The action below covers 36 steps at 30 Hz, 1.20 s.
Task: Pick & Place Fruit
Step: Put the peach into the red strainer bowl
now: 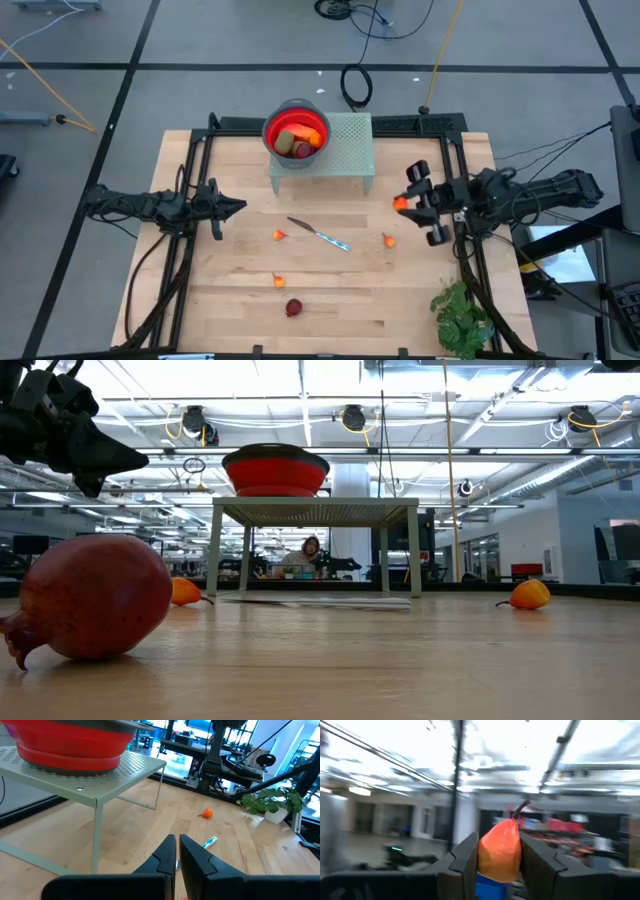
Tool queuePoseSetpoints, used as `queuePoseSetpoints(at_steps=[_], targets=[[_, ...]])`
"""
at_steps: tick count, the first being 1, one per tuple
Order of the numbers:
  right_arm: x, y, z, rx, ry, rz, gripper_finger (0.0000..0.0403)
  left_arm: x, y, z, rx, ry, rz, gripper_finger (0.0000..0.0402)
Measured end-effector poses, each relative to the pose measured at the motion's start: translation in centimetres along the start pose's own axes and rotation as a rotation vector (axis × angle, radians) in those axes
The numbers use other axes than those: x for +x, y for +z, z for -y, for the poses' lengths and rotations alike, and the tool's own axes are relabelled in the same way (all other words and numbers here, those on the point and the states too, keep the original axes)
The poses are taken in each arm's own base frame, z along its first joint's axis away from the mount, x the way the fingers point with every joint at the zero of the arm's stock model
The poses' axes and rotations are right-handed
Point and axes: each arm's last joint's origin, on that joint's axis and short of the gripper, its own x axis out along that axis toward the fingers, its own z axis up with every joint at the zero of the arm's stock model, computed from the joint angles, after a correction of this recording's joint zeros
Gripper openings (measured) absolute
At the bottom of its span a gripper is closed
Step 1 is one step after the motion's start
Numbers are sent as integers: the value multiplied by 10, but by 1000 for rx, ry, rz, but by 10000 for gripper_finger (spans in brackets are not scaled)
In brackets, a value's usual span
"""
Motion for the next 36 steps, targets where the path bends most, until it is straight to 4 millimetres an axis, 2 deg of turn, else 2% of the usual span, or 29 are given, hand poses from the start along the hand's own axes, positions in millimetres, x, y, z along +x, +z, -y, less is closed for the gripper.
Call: queuePoseSetpoints(at_steps=[6,11,24,27,36], targets=[[-1,10,-7,76,232,90,116,0,0,0,0,0,0,21],[-3,18,-10,73,346,164,116,0,0,0,0,1,0,21],[-4,19,-10,66,364,176,116,0,0,0,0,0,0,21],[-2,14,-8,94,264,125,116,0,0,0,5,0,0,21],[4,-23,7,135,-258,-149,116,0,0,0,9,1,0,21]])
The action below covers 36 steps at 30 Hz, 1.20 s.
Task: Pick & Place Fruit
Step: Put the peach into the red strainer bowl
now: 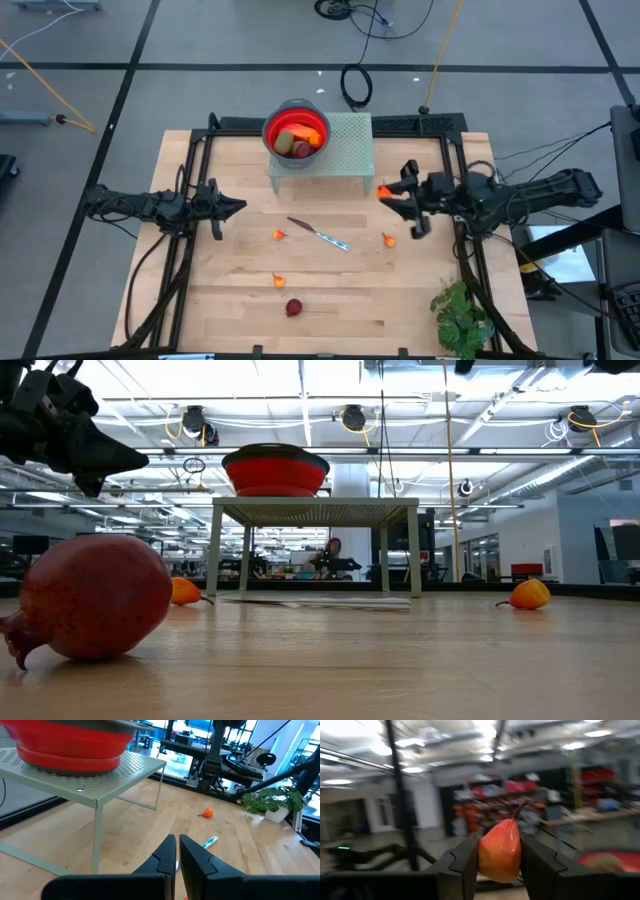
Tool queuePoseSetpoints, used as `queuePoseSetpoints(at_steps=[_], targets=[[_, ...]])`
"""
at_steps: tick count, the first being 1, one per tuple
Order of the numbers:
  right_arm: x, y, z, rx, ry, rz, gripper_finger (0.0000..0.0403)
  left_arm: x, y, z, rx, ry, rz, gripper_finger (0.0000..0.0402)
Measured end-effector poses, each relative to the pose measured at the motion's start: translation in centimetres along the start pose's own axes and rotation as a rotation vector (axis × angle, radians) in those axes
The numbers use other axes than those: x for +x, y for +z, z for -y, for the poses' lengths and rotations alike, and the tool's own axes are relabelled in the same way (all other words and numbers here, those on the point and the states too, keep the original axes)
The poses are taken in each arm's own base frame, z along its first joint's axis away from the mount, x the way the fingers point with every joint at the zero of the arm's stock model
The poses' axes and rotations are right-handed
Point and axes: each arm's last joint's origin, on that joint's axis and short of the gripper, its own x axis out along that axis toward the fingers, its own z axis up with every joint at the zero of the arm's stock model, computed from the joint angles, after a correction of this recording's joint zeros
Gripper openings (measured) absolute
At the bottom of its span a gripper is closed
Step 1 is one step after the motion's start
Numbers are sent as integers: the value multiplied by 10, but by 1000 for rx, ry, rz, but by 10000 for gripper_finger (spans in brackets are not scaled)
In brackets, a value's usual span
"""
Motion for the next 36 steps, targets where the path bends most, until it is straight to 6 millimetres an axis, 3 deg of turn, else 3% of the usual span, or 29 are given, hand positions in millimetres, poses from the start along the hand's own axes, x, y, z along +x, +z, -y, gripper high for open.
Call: queuePoseSetpoints(at_steps=[16,28,36], targets=[[23,-36,31,-228,-430,-114,116,0,0,0,3,1,0,21],[28,-32,74,-257,-596,-10,116,0,0,-2,3,52,13,21],[35,-7,89,-254,-661,33,116,0,0,-2,3,53,13,21]])
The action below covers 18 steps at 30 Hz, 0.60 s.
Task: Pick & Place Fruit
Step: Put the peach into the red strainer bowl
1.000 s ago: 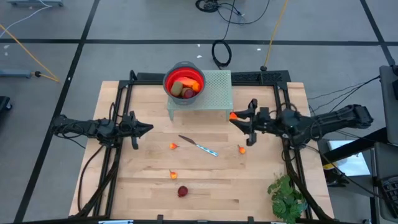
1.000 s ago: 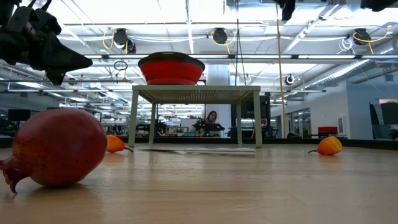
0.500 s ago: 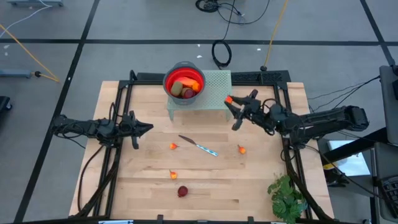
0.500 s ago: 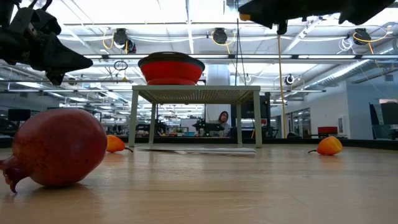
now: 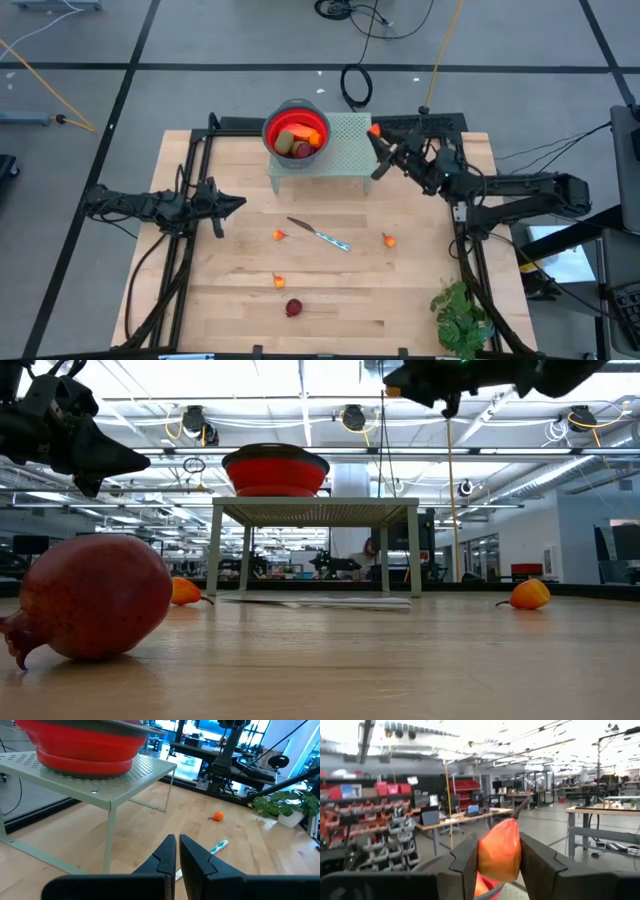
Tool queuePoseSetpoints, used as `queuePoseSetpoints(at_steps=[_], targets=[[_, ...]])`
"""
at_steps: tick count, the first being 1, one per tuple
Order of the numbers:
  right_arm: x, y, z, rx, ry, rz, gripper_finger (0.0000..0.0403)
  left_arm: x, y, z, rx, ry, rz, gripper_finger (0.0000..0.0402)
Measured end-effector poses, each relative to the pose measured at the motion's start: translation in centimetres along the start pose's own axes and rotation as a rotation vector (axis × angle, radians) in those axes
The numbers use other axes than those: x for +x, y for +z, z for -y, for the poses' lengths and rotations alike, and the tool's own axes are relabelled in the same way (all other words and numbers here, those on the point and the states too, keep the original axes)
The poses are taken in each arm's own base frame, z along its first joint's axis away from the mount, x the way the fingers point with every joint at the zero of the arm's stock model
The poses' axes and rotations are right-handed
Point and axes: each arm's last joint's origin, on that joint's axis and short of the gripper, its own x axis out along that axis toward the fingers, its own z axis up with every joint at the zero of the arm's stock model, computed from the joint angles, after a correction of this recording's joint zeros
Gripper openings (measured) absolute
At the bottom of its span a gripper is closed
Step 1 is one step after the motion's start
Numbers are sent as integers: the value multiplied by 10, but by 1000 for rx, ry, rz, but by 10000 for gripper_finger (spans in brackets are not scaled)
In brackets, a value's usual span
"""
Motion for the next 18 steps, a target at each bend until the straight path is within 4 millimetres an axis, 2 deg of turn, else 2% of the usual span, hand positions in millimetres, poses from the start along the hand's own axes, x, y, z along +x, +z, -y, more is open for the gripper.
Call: queuePoseSetpoints(at_steps=[7,18], targets=[[29,17,-1,-26,80,-82,116,0,0,0,0,0,0,21],[86,24,-15,-51,112,-290,116,0,0,0,9,0,-2,21]])
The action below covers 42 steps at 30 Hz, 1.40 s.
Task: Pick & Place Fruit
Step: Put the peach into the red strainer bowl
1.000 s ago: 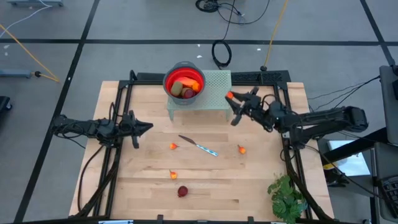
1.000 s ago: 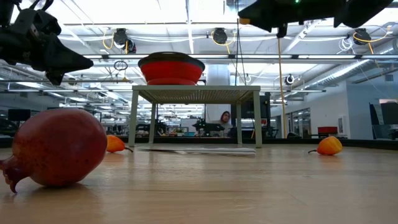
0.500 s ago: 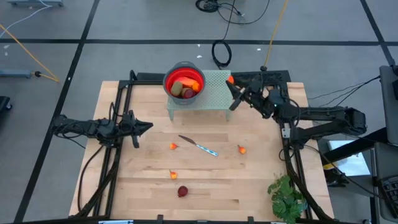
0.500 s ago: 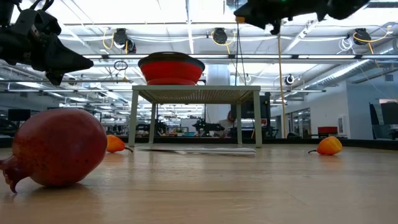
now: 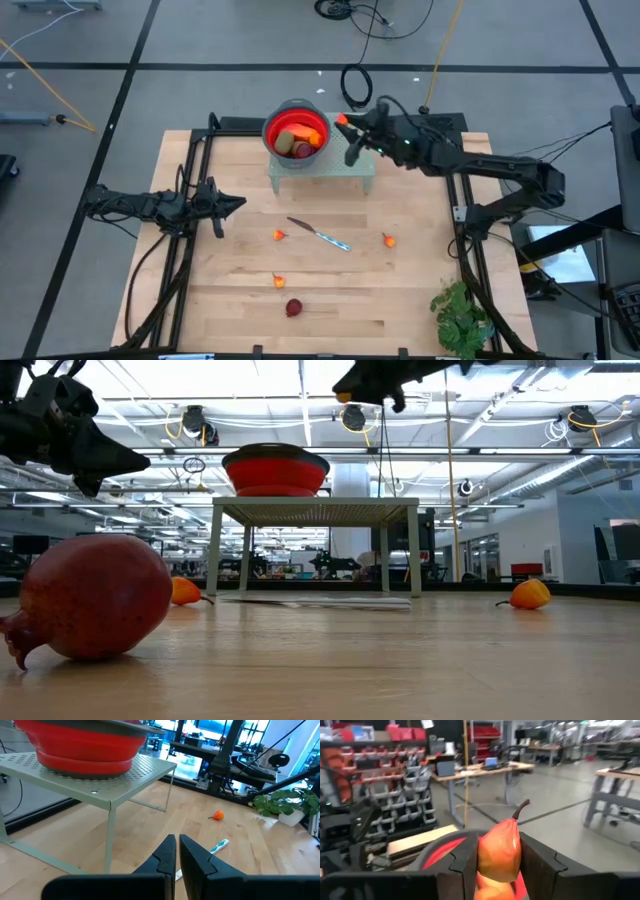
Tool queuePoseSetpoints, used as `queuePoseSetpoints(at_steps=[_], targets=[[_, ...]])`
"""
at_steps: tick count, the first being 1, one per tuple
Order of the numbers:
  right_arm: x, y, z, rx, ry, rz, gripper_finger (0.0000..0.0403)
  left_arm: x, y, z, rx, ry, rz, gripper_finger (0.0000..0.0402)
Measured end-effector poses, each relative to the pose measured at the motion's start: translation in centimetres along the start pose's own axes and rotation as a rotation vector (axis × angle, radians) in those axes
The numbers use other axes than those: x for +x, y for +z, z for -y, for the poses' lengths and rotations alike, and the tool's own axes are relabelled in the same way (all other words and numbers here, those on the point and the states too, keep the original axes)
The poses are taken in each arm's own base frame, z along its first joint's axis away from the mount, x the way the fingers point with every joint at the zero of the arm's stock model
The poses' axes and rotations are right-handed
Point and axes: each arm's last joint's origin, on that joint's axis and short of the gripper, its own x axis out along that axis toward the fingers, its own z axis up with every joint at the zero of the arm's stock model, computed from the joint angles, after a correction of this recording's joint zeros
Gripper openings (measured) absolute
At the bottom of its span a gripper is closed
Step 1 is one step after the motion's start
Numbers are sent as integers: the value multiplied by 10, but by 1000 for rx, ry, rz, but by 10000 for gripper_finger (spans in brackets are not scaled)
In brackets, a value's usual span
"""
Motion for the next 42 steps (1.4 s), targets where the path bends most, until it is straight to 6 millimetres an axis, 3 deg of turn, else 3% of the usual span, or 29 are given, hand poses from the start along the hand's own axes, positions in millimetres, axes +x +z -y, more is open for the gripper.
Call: queuePoseSetpoints(at_steps=[6,17,31,42], targets=[[28,6,0,10,72,-82,116,0,0,0,1,0,-2,21],[66,-17,18,194,183,-223,116,0,-1,0,4,1,-7,21],[91,-55,18,207,234,-312,116,0,-2,0,9,4,-18,21],[95,-60,20,162,234,-313,116,0,-2,0,9,4,-18,21]])
